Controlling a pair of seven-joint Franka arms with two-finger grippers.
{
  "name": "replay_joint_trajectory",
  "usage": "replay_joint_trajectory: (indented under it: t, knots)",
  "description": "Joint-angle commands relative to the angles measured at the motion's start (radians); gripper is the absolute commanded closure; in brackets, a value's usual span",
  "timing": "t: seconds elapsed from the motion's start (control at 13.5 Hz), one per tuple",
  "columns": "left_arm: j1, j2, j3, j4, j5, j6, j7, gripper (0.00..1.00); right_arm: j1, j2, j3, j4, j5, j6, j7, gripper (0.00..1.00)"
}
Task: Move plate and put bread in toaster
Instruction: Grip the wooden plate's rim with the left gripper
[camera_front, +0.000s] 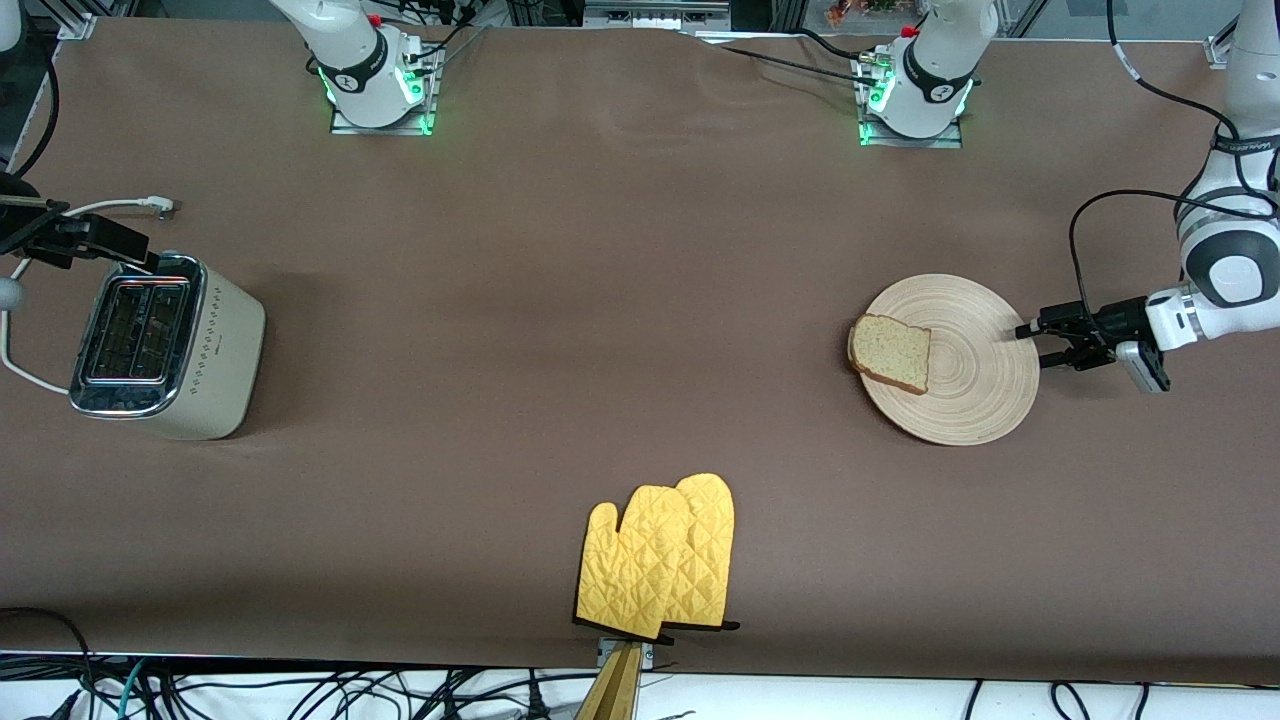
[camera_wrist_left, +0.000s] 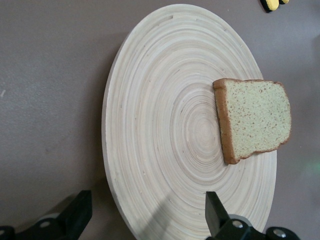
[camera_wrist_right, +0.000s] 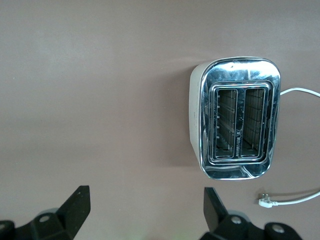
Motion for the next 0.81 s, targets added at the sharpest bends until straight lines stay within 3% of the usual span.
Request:
replay_joint_trajectory:
  t: [0.0,0.52,0.74]
  knots:
    - [-0.007,0.014,0.006,0.016,-0.034,-0.018,0.014,0.05,-0.009,-0.001,0.003,0.003,0.011,0.002,-0.007,0.0]
    - [-0.018,0.035,0.006,0.007,-0.072,-0.027,-0.084,0.19,-0.009,-0.001,0.003,0.003,0.011,0.002,-0.005,0.0]
    - [-0.02,0.037,0.004,0.007,-0.072,-0.045,-0.128,0.35,-0.009,-0.001,0.003,0.003,0.011,0.002,-0.005,0.0]
